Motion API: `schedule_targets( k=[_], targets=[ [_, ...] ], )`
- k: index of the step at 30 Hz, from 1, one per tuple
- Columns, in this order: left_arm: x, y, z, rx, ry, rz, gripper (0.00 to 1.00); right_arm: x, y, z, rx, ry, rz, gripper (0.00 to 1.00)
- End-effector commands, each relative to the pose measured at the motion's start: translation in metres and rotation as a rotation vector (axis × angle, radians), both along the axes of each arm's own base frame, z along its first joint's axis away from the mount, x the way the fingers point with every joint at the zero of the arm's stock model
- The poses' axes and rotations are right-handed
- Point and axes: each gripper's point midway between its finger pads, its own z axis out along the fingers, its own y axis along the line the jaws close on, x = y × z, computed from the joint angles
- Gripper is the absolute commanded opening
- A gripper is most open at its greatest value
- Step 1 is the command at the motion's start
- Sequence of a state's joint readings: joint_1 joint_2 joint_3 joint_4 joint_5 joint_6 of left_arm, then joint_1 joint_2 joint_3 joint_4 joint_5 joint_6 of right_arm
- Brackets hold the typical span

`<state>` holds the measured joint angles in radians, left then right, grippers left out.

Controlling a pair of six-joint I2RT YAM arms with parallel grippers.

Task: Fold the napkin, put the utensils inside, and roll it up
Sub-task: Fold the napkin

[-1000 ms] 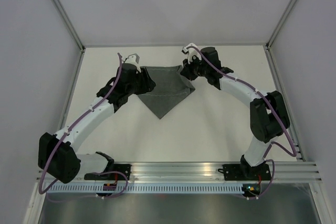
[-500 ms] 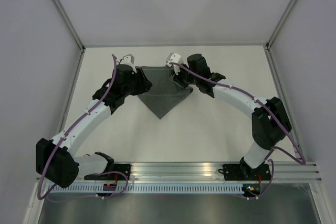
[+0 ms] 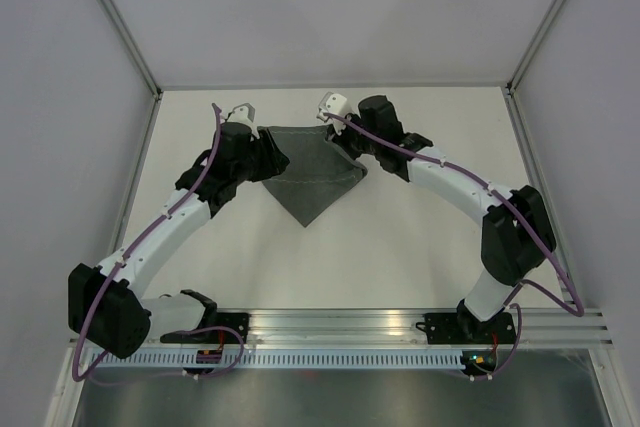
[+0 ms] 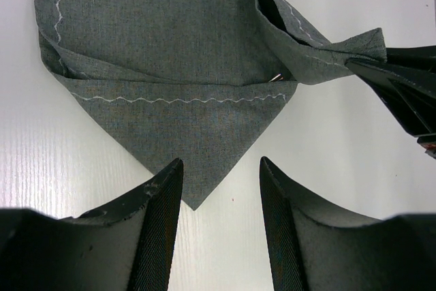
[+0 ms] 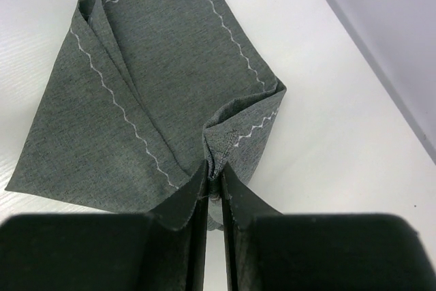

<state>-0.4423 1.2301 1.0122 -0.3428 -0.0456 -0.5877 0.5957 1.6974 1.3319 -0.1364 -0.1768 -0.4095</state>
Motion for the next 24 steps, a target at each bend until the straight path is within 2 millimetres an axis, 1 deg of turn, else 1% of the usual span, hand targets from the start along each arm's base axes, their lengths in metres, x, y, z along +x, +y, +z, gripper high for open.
schedule_targets(
  k=[1,7,15,18,19,24],
  targets=[
    [-0.001,0.0,0.007,-0.035,-0.007,0.004,0.54,0.007,-0.001,0.053,0.048,-0.116,-0.011,0.16],
    [-0.001,-0.001,0.003,-0.034,0.004,-0.005,0.54,0.008,-0.003,0.061,0.04,-0.138,-0.013,0.16],
    [0.001,-0.004,0.0,-0.037,0.008,-0.012,0.54,-0.005,-0.001,0.049,0.013,-0.102,0.035,0.17],
    [0.002,-0.004,0.0,-0.043,0.007,-0.009,0.54,-0.015,0.003,0.033,-0.024,-0.086,0.062,0.17],
    [0.002,-0.005,0.0,-0.045,0.006,-0.008,0.54,-0.021,0.008,0.025,-0.034,-0.078,0.08,0.16],
    [0.003,-0.005,0.002,-0.053,0.004,-0.004,0.54,-0.037,0.024,-0.002,-0.069,-0.045,0.134,0.17]
  ],
)
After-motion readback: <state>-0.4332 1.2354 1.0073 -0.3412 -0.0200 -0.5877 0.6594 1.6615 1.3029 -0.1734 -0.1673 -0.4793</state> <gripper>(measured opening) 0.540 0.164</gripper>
